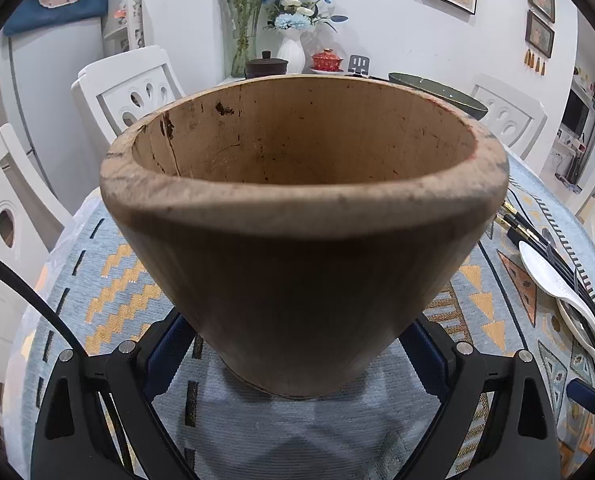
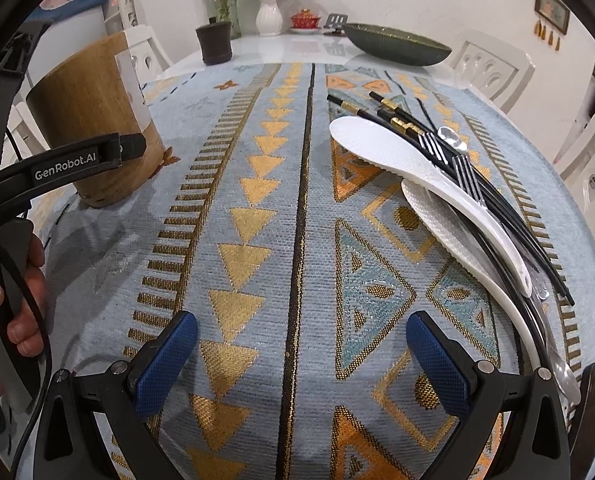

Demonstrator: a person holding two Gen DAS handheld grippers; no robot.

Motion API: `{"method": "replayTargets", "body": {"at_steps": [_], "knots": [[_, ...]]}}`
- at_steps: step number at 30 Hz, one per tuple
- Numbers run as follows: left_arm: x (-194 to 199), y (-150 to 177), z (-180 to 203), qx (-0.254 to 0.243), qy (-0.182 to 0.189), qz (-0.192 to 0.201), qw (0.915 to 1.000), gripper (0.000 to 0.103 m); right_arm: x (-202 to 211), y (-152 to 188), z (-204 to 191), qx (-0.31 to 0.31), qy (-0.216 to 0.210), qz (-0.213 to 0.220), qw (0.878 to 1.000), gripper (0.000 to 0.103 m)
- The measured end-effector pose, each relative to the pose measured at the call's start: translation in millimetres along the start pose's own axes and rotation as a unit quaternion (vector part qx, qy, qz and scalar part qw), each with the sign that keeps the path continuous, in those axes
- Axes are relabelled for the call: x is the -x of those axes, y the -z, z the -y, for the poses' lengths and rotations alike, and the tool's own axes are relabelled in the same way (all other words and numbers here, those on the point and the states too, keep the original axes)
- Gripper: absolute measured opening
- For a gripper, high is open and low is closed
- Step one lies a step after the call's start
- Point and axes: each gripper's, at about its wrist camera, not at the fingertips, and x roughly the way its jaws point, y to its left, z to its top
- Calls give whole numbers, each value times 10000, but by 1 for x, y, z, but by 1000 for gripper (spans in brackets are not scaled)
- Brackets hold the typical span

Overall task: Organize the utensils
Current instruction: 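Lift the wooden cup with the left tool and hold it up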

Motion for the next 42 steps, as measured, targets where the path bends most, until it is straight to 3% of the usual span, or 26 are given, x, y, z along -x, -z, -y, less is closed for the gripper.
{"method": "replayTargets", "body": {"at_steps": [5,26,28,33,42], "knots": [[-1,-2,-2,180,34,-20,9998,95,1,2,-2,-9,3,36,10000,103],[10,12,-6,51,-86,70,9999,96,2,3,-2,-20,-16,30,10000,103],[8,12,-7,62,-75,26,9999,96,2,2,-1,19,-43,-59,10000,103],[6,10,-11,131,3,0,9999,96,-3,-13,3,460,-437,-855,9943,103],[3,9,-16,180,83,-38,9998,97,-4,-14,-6,606,-425,-1063,9916,103]]}}
